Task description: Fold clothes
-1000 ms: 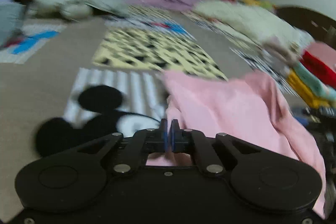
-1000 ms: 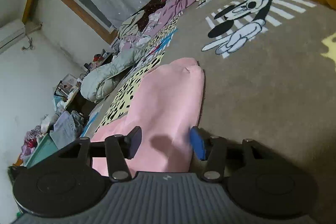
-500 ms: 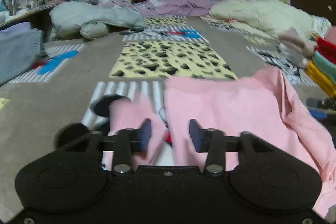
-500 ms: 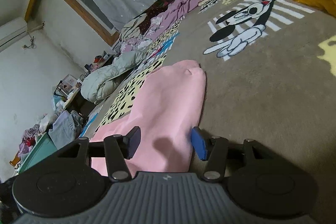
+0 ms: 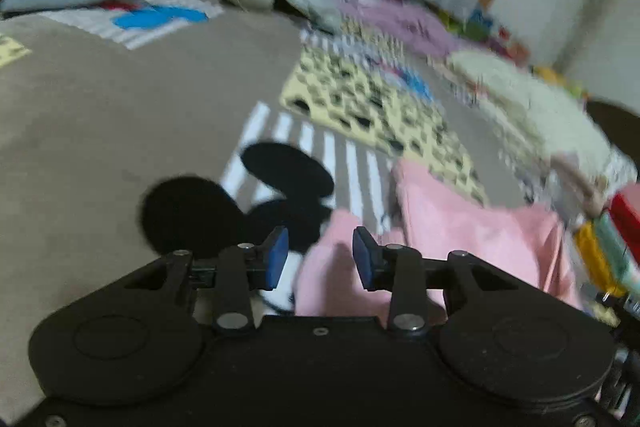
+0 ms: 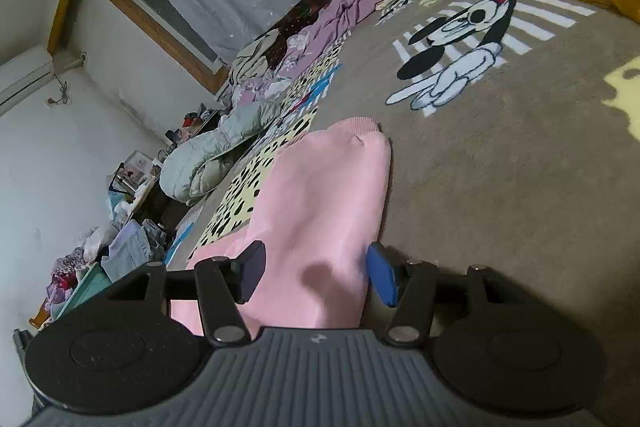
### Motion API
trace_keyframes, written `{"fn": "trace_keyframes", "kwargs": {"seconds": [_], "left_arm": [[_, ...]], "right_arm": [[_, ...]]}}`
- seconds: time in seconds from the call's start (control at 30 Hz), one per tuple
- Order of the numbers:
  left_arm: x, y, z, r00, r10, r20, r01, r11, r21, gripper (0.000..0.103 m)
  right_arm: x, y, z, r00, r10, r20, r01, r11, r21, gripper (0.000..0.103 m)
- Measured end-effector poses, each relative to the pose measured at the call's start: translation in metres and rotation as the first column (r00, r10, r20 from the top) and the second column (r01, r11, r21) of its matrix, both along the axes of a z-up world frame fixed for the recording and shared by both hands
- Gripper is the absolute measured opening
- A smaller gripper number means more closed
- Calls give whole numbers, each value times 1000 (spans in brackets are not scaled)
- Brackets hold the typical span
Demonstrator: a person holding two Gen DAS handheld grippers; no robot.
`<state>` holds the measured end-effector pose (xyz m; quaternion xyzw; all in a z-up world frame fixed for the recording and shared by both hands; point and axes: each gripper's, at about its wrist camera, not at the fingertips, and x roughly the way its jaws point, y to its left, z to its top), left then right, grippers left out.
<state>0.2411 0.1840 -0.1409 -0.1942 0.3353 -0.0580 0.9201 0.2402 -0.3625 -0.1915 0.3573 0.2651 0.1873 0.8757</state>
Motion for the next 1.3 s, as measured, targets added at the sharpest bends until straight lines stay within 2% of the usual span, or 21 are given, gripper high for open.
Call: {"fn": "trace_keyframes", "kwargs": {"seconds": [0.03,0.1,0.13,0.2,0.23,0.3,0.4,0.43,0.53,0.6,0.73,0.8,0.83,0.9,0.93,1.03,1.07,1.13,1.23,1.27,1.3], "left_arm": [[3,-4,-3,1000,-28,-11,28,1000,14,34],[2,-8,-2,999,-54,-4,54,998,27,24],[1,-10,-2,998,-66,0,66,997,33,9],[-5,-2,6,998,-43,52,43,999,-2,7],[-17,5,17,994,7,112,-4,1000,-30,6],[-41,18,38,968,112,226,-93,991,-96,6],[-75,45,50,898,335,285,-271,932,-243,6],[-79,48,50,888,370,272,-313,922,-229,6],[-75,51,42,899,395,189,-379,918,-113,6],[-70,53,38,896,413,163,-401,910,-102,6],[-76,54,40,896,407,177,-394,913,-107,6],[-71,56,33,895,429,123,-429,903,-31,6],[-69,57,29,892,442,96,-444,896,8,9],[-64,59,22,883,467,44,-469,879,87,28],[-62,60,19,877,481,19,-479,869,125,32],[-70,73,16,860,511,5,-510,858,62,34],[-70,76,17,862,507,5,-507,861,47,42],[-70,80,17,866,500,6,-500,866,15,45],[-56,74,4,897,441,-42,-440,898,29,43],[-50,69,2,911,411,-35,-409,910,66,25],[-43,61,1,922,387,-15,-381,913,143,11]], "right_arm": [[1,0,0,1000,1,0,-1,1000,-3,57],[2,1,-1,1000,3,2,-3,1000,-6,58],[2,1,-1,1000,4,3,-4,1000,-7,58],[3,1,-1,1000,6,4,-6,1000,-10,58],[3,2,-1,1000,7,5,-7,1000,-11,58],[4,2,-1,1000,7,7,-7,1000,-12,58],[3,1,-1,1000,4,10,-4,1000,-8,58],[2,1,-1,1000,3,11,-2,1000,-7,58],[2,1,-1,1000,1,11,-1,1000,-9,58],[0,2,-1,1000,-1,14,2,1000,-11,58],[-2,0,-1,1000,-12,20,12,1000,-2,58],[-2,-2,-1,1000,-16,21,15,1000,6,58],[-2,-3,-1,1000,-17,21,17,1000,10,58],[-2,-3,-1,1000,-17,20,17,1000,8,58],[-2,-2,-1,1000,-15,19,15,1000,4,58],[-2,-1,-1,1000,-12,20,12,1000,1,58],[-2,-1,-1,1000,-12,20,12,1000,1,58],[-2,-2,-1,1000,-13,21,13,1000,3,58],[-1,-1,-1,1000,-10,21,10,1000,-4,58],[-2,-1,0,1000,-10,23,10,1000,-4,58],[-2,-1,0,1000,-10,24,10,1000,-5,58]]}}
